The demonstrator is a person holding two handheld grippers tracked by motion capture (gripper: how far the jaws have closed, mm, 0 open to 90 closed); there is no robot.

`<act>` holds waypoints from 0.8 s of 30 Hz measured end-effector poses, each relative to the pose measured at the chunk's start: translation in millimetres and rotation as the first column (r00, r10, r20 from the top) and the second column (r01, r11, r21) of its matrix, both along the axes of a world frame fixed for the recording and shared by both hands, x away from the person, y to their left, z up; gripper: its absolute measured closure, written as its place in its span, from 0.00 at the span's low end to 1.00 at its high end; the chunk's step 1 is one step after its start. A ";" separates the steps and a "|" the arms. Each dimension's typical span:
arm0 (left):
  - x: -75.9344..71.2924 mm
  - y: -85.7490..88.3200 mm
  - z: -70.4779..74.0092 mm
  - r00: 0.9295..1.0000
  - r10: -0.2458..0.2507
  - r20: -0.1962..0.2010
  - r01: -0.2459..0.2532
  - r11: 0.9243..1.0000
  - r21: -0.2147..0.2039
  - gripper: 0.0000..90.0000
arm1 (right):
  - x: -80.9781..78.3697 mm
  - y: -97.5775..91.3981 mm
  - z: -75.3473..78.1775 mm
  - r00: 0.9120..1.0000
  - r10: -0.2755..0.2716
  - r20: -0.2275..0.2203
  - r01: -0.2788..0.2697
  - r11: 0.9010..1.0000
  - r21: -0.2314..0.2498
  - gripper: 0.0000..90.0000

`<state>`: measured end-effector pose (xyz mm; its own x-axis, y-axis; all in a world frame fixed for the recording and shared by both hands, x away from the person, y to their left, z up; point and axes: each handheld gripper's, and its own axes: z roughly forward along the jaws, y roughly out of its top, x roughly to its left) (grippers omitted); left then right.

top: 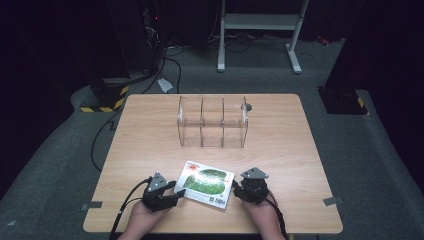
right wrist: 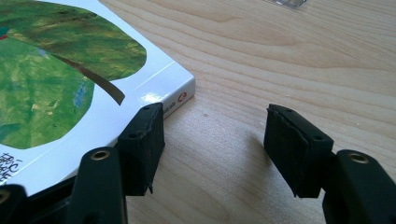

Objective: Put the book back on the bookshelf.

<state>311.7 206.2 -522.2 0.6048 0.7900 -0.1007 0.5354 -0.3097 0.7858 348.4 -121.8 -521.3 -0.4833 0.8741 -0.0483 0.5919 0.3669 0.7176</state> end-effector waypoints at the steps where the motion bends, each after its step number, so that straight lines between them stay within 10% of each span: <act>1: 0.5 1.5 0.5 1.000 0.007 0.010 -0.007 1.000 0.004 0.55 | -0.6 0.5 0.5 1.000 -0.001 0.000 0.001 1.000 0.002 0.42; 15: 34.2 10.2 -3.4 0.984 0.176 0.029 -0.179 0.977 0.112 0.72 | -43.0 8.4 10.7 0.995 0.097 0.014 -0.098 0.991 0.094 0.36; 24: 42.5 -3.6 -3.4 0.990 0.141 0.031 -0.144 0.983 0.117 0.71 | -58.0 16.9 6.0 0.981 0.187 -0.041 -0.180 0.973 0.143 0.28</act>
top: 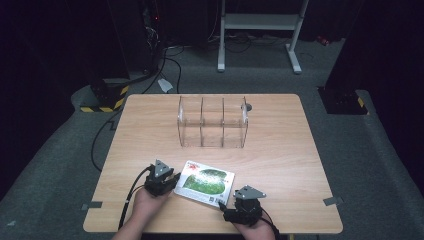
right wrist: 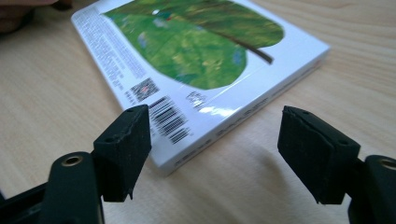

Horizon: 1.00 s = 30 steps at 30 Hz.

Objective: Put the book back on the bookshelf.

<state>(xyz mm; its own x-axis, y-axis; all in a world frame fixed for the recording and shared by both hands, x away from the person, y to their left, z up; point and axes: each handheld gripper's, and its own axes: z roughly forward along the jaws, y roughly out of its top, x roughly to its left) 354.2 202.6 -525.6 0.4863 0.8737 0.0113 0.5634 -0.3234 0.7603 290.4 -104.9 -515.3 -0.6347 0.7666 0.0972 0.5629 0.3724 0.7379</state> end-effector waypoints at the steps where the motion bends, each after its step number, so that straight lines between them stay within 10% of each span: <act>1: 0.3 0.0 0.0 1.000 -0.002 0.000 0.002 1.000 0.001 0.71 | -1.3 2.0 -1.4 1.000 0.020 0.001 -0.020 1.000 -0.012 0.26; 11: -0.8 -2.2 0.6 1.000 -0.019 -0.005 0.020 1.000 0.004 0.72 | -0.7 2.2 -5.2 1.000 0.013 0.025 -0.011 0.996 -0.093 0.26; 21: -8.8 -1.3 0.6 0.998 -0.058 -0.003 0.058 0.998 0.006 0.67 | 17.6 -15.9 -4.9 0.992 -0.122 0.033 0.125 0.988 -0.088 0.30; 30: -18.6 1.9 8.3 1.000 -0.026 0.018 0.027 0.998 -0.061 0.63 | 22.1 -14.8 -1.2 0.995 -0.083 0.050 0.085 0.996 -0.028 0.30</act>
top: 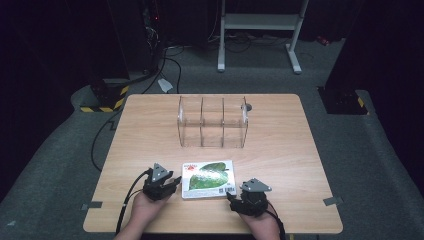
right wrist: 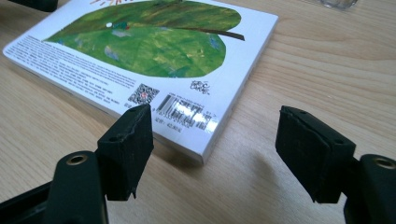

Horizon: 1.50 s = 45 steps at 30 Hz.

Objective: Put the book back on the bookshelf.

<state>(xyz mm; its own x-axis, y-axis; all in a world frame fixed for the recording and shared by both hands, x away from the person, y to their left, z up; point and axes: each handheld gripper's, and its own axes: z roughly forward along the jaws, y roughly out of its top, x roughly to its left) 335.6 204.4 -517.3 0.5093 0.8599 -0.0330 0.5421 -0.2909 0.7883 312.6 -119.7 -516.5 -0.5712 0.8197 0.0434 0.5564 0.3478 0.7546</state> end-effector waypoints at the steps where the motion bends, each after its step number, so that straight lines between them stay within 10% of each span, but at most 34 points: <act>1: -1.8 -0.9 0.8 1.000 -0.004 -0.002 0.004 1.000 -0.021 0.62 | 1.4 1.1 -0.9 1.000 0.001 -0.013 -0.001 1.000 0.005 0.29; 16: -3.4 -14.0 -4.0 0.996 -0.049 -0.068 0.040 0.990 -0.135 0.56 | 6.5 22.3 -4.8 0.994 0.059 -0.093 -0.058 0.998 0.016 0.24; 45: -4.7 -9.0 -0.6 0.999 -0.021 -0.050 0.015 0.992 -0.125 0.57 | 0.2 33.8 -7.2 0.992 0.113 -0.050 -0.115 0.993 -0.039 0.24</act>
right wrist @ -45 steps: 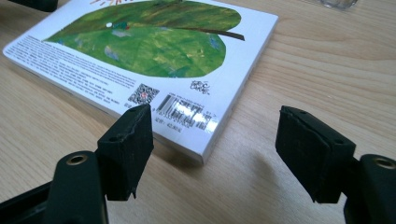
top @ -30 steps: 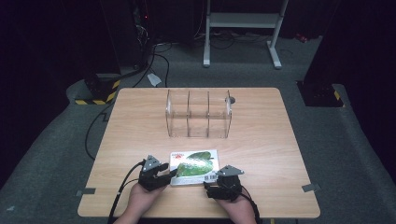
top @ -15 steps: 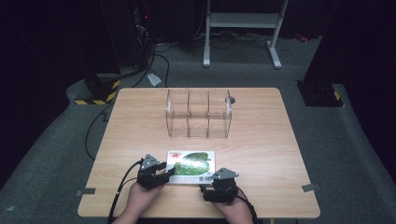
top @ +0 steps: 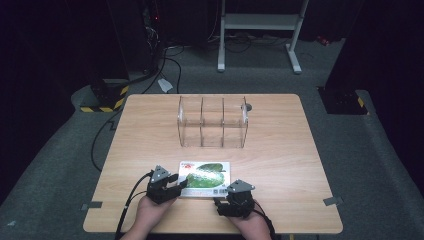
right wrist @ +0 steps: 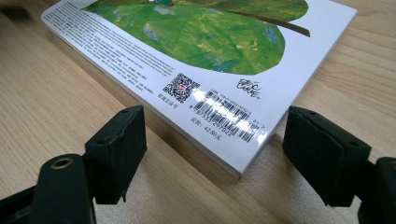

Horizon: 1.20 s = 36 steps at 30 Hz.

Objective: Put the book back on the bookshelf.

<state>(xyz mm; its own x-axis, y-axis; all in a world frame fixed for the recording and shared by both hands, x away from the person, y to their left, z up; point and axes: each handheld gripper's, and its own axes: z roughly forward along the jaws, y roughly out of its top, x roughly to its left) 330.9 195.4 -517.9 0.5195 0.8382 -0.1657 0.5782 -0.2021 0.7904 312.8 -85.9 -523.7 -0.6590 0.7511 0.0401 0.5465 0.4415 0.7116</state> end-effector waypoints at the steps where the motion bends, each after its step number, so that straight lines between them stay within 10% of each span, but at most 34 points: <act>1: 0.0 0.1 0.3 1.000 0.001 -0.001 -0.001 1.000 -0.003 0.57 | -0.4 0.2 0.1 1.000 -0.003 -0.003 0.003 1.000 0.001 0.24; 8: -5.1 0.1 10.5 0.998 -0.033 0.053 0.037 0.998 -0.060 0.61 | -0.6 0.8 0.1 1.000 -0.006 -0.005 0.006 1.000 0.004 0.24; 13: -13.2 -12.1 17.7 0.990 -0.066 0.126 0.067 0.998 0.002 0.61 | -2.0 3.6 -0.3 1.000 0.004 0.004 -0.004 1.000 -0.009 0.23; 19: -1.0 4.5 7.7 0.999 0.030 0.045 -0.029 0.999 -0.023 0.54 | -1.4 2.3 -0.4 1.000 0.012 0.008 -0.012 1.000 -0.003 0.24; 25: 6.9 3.0 -6.1 0.999 0.025 -0.043 -0.026 0.999 -0.031 0.49 | -1.0 2.5 -0.4 1.000 0.013 0.011 -0.013 1.000 -0.005 0.24; 36: -1.9 2.9 10.3 0.998 0.024 0.049 -0.022 0.998 -0.054 0.53 | -1.8 3.7 -0.2 1.000 -0.001 0.002 0.001 1.000 -0.002 0.23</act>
<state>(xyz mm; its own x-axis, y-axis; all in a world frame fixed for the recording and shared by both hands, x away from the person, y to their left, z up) 329.1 198.3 -507.6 0.5088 0.8408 -0.1850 0.5420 -0.1459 0.8276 311.0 -82.3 -523.9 -0.6586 0.7515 0.0372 0.5456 0.4430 0.7114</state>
